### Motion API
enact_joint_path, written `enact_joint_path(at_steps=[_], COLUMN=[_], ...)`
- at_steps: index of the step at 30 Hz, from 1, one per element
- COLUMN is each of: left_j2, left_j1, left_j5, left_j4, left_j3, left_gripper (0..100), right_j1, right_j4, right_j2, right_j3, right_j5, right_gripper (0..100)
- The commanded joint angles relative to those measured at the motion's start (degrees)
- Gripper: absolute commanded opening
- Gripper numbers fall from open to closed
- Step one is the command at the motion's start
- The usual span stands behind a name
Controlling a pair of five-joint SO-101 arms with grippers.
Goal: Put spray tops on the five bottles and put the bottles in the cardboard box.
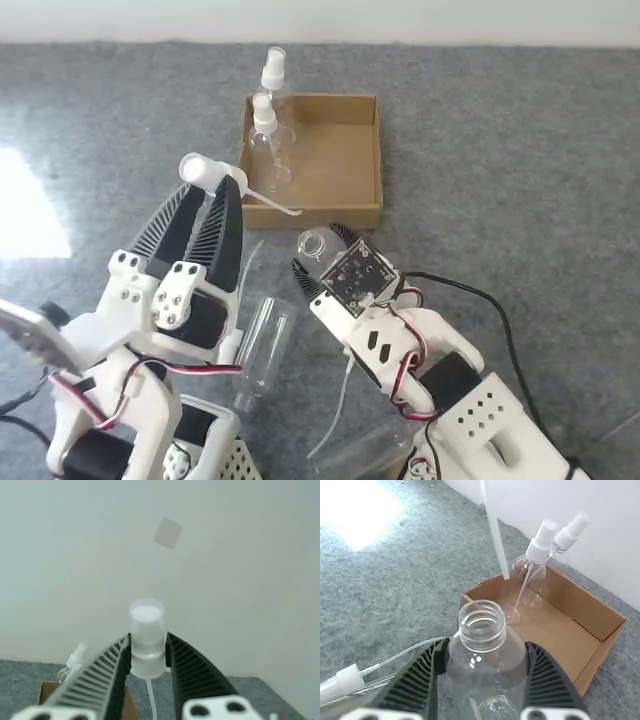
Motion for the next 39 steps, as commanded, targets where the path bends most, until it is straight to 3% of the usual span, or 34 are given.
enact_joint_path(at_steps=[1,6,15,21,35,39], left_j2=[-0.3,-0.3,-0.4,-7.2,-10.5,-10.5], left_j1=[4.0,10.2,6.8,5.3,6.0,9.5], left_j5=[-1.1,-5.2,-5.2,-5.2,-5.1,-5.3], left_j4=[1.7,3.0,5.0,4.9,-0.4,0.3], left_j3=[-3.5,-3.6,-4.3,-3.6,3.3,3.4], left_gripper=[1,1,1,1,1,1], right_j1=[-0.4,-0.4,3.4,3.5,1.7,1.7], right_j4=[-1.6,-1.6,-2.6,-2.8,-2.5,-2.5], right_j2=[-2.0,-2.4,-2.5,-2.0,-2.0,-2.0], right_j3=[-0.9,-0.9,-0.8,-0.8,-0.8,-0.8], right_j5=[1.1,1.1,0.7,0.7,1.1,1.1], right_gripper=[8.6,8.6,8.6,8.6,8.6,8.6])
